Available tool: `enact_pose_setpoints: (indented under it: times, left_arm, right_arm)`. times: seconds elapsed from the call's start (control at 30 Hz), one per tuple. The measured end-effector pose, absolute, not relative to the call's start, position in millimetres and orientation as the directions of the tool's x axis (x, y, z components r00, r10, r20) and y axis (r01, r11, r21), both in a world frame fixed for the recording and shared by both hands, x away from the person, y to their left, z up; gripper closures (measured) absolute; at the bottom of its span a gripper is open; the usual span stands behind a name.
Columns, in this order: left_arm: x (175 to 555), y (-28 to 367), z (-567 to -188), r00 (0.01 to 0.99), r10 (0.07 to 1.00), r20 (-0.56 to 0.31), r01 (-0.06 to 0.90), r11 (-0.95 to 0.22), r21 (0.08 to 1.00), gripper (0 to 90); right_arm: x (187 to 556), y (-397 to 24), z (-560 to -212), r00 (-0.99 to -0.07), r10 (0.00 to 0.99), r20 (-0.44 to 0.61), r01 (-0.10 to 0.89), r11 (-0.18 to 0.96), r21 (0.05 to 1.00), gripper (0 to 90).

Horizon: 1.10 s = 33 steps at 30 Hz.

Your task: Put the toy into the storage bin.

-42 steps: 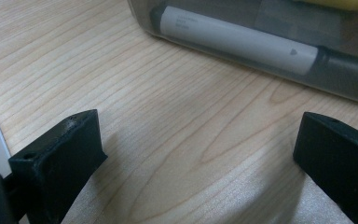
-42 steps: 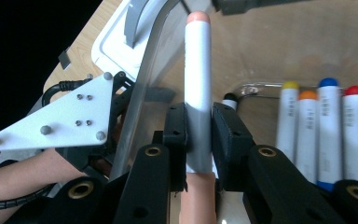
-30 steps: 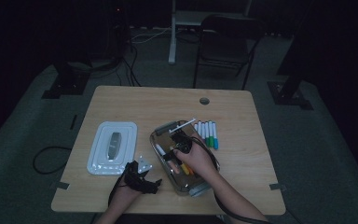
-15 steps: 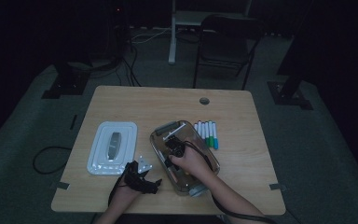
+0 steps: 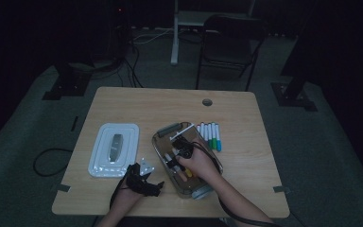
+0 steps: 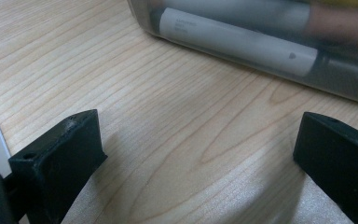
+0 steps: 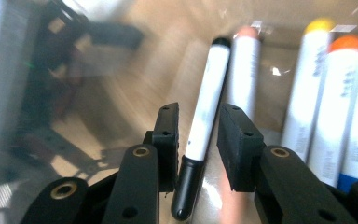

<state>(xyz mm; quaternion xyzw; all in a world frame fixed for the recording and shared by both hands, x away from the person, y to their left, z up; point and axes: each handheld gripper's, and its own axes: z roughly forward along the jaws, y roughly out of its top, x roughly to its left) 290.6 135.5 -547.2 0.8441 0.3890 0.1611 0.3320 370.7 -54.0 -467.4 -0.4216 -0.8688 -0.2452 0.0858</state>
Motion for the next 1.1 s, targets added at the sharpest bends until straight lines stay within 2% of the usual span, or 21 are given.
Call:
enact_pose_setpoints:
  times: [0.3, 0.5, 0.77, 1.1]
  left_arm:
    - [290.6, 135.5, -547.2, 0.646, 0.764, 0.014, 0.55, -0.477, 0.685, 1.9]
    - [290.6, 135.5, -547.1, 0.646, 0.763, 0.014, 0.55, -0.478, 0.685, 1.9]
    - [290.6, 135.5, -547.2, 0.645, 0.764, 0.015, 0.549, -0.477, 0.686, 1.9]
    - [290.5, 135.4, -547.2, 0.645, 0.764, 0.013, 0.551, -0.476, 0.685, 1.9]
  right_arm:
    - [362.1, -105.4, -413.7, -0.641, 0.666, 0.383, 0.738, 0.395, 0.548, 62.5]
    - [365.1, -149.5, -399.0, -0.613, 0.703, 0.361, 0.719, 0.306, 0.624, 60.7]
    - [370.2, -198.6, -405.9, -0.535, 0.77, 0.346, 0.726, 0.211, 0.654, 59.9]
    - [387.1, -225.9, -434.8, -0.441, 0.841, 0.315, 0.749, 0.15, 0.646, 57.1]
